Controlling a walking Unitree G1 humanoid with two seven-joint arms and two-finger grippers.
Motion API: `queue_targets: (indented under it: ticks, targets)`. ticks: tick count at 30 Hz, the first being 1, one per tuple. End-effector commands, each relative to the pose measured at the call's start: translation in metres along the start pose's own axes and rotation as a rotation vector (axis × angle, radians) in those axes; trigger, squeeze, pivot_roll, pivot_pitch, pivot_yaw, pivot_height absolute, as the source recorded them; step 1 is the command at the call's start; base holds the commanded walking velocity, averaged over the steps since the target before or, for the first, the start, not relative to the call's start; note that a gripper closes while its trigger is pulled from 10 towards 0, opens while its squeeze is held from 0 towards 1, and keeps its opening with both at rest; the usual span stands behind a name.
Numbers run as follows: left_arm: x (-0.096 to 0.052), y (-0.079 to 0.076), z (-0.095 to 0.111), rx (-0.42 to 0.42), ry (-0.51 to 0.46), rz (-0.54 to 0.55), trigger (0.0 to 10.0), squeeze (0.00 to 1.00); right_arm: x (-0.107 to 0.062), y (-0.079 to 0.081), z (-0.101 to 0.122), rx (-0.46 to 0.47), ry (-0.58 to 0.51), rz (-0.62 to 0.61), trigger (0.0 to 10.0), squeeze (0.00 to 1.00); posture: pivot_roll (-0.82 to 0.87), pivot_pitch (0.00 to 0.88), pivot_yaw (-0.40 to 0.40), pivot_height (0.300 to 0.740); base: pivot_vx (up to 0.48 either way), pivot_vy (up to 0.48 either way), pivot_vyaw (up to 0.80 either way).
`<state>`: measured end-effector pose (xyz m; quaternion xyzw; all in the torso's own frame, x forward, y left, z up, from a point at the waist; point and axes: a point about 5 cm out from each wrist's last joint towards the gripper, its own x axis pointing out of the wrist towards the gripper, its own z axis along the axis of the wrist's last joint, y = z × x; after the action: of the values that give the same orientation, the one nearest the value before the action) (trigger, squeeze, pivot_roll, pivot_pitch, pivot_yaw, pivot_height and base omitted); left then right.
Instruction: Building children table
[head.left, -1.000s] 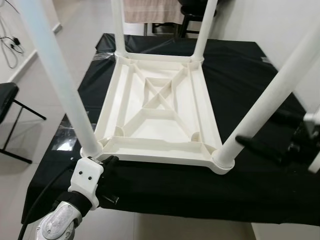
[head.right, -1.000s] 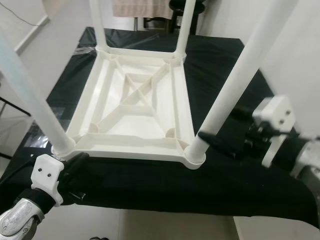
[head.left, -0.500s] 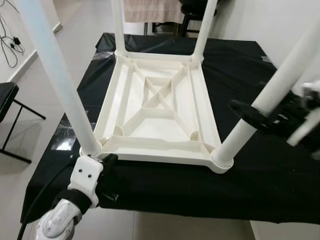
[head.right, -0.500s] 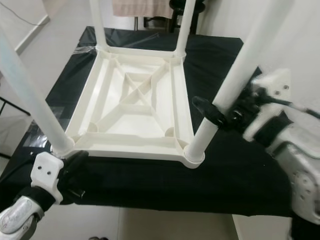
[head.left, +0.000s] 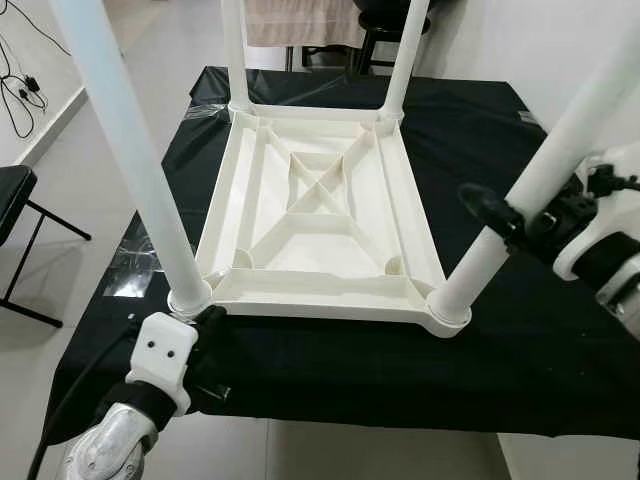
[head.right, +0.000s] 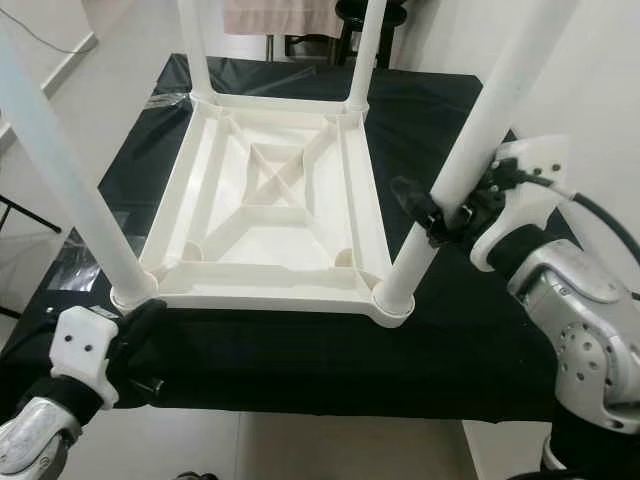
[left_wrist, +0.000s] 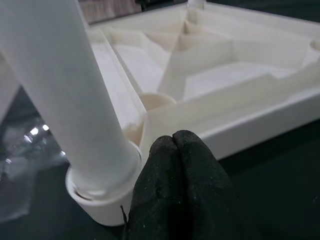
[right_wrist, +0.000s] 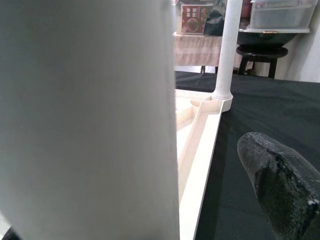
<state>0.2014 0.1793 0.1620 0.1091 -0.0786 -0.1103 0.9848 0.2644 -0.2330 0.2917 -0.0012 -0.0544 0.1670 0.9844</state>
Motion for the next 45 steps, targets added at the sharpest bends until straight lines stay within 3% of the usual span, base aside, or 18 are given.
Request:
queue_targets:
  ticks: [1,2,4,5,6,7,22,26,27,28,29,36,45]
  targets:
    - [-0.004,0.003,0.006,0.024,-0.026,0.027,10.0,0.0,-0.001,0.0,0.002,0.02,-0.008,0.002,7.4,0.0,-0.01,0.18,-0.101,0.74,0.0,0.0,0.0]
    - [-0.006,0.005,0.008,0.035,-0.034,0.048,10.0,0.0,-0.001,0.001,0.002,0.025,-0.013,0.013,5.5,0.0,-0.01,0.18,-0.102,0.74,0.0,0.0,0.0]
    - [-0.007,0.007,0.009,0.042,-0.037,0.063,10.0,0.0,0.0,0.002,0.002,0.029,-0.016,0.017,5.5,0.0,0.0,0.18,-0.102,0.74,0.0,0.0,0.0]
    - [-0.008,0.011,0.011,0.062,-0.044,0.083,10.0,0.0,0.0,0.003,0.002,0.031,-0.018,0.02,1.5,0.0,0.0,0.18,-0.102,0.74,0.0,0.0,0.0]
    - [-0.008,0.011,0.011,0.062,-0.044,0.083,10.0,0.0,0.0,0.003,0.002,0.031,-0.018,0.02,1.5,0.0,0.0,0.18,-0.102,0.74,0.0,0.0,0.0]
    - [-0.012,0.018,0.013,0.039,-0.071,0.121,10.0,1.0,0.002,0.005,0.002,0.04,-0.016,0.034,0.0,0.0,0.0,0.181,-0.104,0.74,0.0,0.0,0.0]
    - [-0.02,0.023,0.01,0.007,-0.084,0.211,10.0,1.0,0.007,0.013,0.003,0.062,-0.015,0.083,0.0,0.0,0.01,0.188,-0.11,0.74,0.0,0.0,0.0]
    - [-0.014,0.028,0.003,-0.02,-0.076,0.233,10.0,1.0,0.007,0.018,0.007,0.065,-0.032,0.121,0.0,0.0,0.0,0.188,-0.118,0.74,0.0,0.0,0.0]
    - [-0.007,0.03,0.0,-0.039,-0.082,0.234,10.0,0.62,0.008,0.021,0.008,0.06,-0.038,0.14,0.0,0.0,-0.01,0.188,-0.12,0.74,0.0,0.0,0.0]
    - [-0.003,0.032,-0.001,-0.051,-0.088,0.234,10.0,0.62,0.008,0.023,0.009,0.057,-0.041,0.152,0.0,0.0,-0.01,0.188,-0.12,0.74,0.0,0.0,0.0]
    - [0.002,0.036,-0.001,-0.059,-0.104,0.247,10.0,0.0,0.008,0.024,0.01,0.058,-0.045,0.162,0.0,0.0,-0.01,0.189,-0.121,0.74,0.0,0.0,0.0]
    - [0.015,0.053,-0.012,-0.053,-0.106,0.305,10.0,0.0,0.007,0.029,0.013,0.058,-0.051,0.186,0.0,0.0,-0.02,0.19,-0.126,0.74,0.0,0.0,0.0]
    - [0.031,0.053,-0.032,-0.091,-0.08,0.307,10.0,0.0,0.008,0.033,0.016,0.055,-0.055,0.206,0.0,0.0,-0.04,0.186,-0.129,0.74,0.0,0.0,0.0]
